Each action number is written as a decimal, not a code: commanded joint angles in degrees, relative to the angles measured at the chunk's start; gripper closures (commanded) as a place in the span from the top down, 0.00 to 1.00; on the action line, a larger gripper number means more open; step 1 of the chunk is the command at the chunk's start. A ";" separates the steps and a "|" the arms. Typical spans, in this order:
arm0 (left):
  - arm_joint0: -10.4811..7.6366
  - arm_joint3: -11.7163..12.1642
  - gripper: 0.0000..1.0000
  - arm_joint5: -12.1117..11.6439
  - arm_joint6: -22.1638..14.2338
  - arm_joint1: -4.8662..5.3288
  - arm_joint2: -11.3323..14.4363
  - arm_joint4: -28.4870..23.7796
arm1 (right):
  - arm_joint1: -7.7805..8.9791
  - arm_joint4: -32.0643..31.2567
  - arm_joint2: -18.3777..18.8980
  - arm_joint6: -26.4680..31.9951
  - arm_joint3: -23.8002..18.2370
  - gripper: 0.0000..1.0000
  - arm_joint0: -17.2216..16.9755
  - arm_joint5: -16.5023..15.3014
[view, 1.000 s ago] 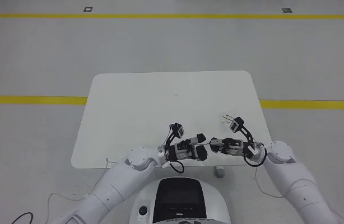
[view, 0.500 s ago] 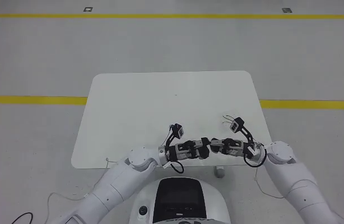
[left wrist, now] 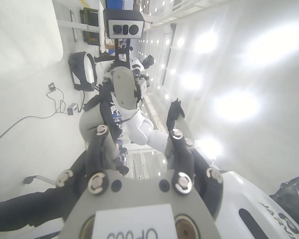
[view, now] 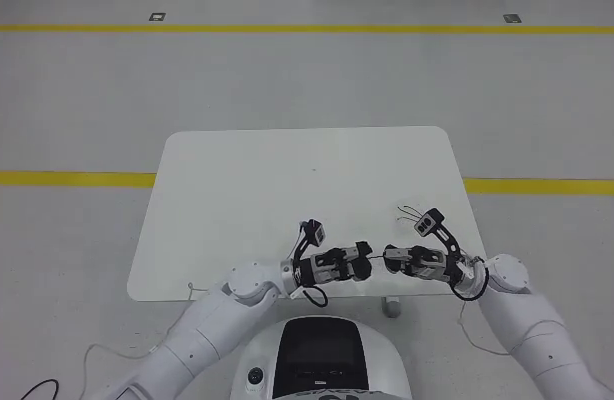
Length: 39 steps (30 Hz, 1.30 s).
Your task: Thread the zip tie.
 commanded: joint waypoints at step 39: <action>0.04 0.00 0.46 -0.75 -0.31 -0.22 -0.08 -0.47 | -0.05 -7.16 -2.86 -3.87 4.56 0.00 2.86 1.92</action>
